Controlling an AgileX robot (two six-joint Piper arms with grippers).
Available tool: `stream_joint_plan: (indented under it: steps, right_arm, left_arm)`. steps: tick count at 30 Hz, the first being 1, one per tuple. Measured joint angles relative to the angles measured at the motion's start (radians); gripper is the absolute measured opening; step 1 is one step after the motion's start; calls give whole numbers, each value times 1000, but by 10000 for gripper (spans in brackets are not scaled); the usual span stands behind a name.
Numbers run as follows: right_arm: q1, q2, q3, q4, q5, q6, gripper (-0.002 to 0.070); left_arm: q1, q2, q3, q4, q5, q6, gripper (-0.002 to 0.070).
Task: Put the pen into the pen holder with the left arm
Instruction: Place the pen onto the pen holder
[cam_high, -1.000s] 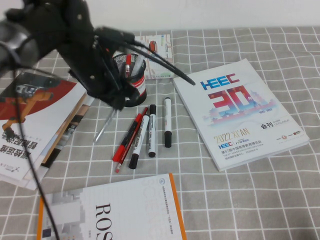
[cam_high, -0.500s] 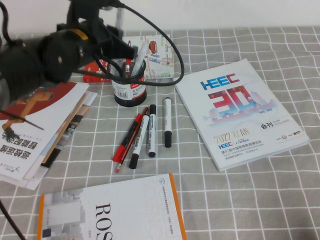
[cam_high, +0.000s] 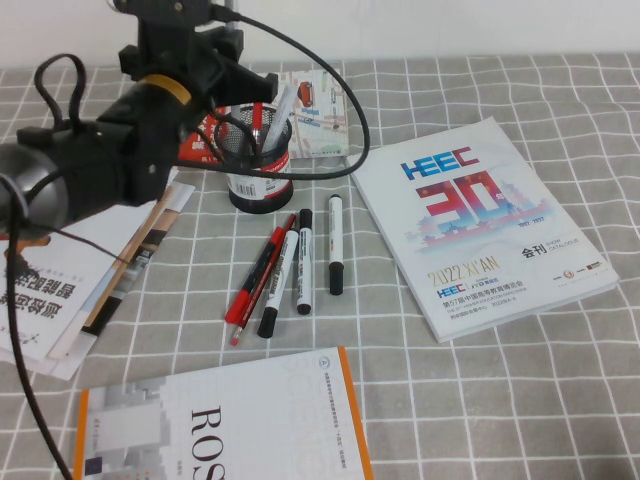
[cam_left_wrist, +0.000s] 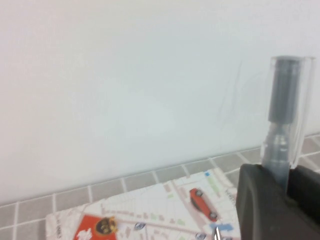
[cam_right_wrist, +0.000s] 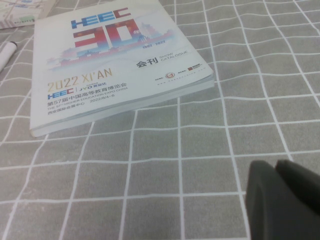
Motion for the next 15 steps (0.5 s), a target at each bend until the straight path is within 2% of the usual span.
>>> stream_joint_plan:
  steps: [4,8,15]
  right_arm:
    - [0,0,0,0,0,0,-15]
    - [0,0,0,0,0,0,-15]
    - [0,0,0,0,0,0,-15]
  left_arm:
    - [47,11,0,168,-61,-205,55]
    - [98,32,0,272,-138,-359,55]
    - [108,88,0,375,-243,-418,55]
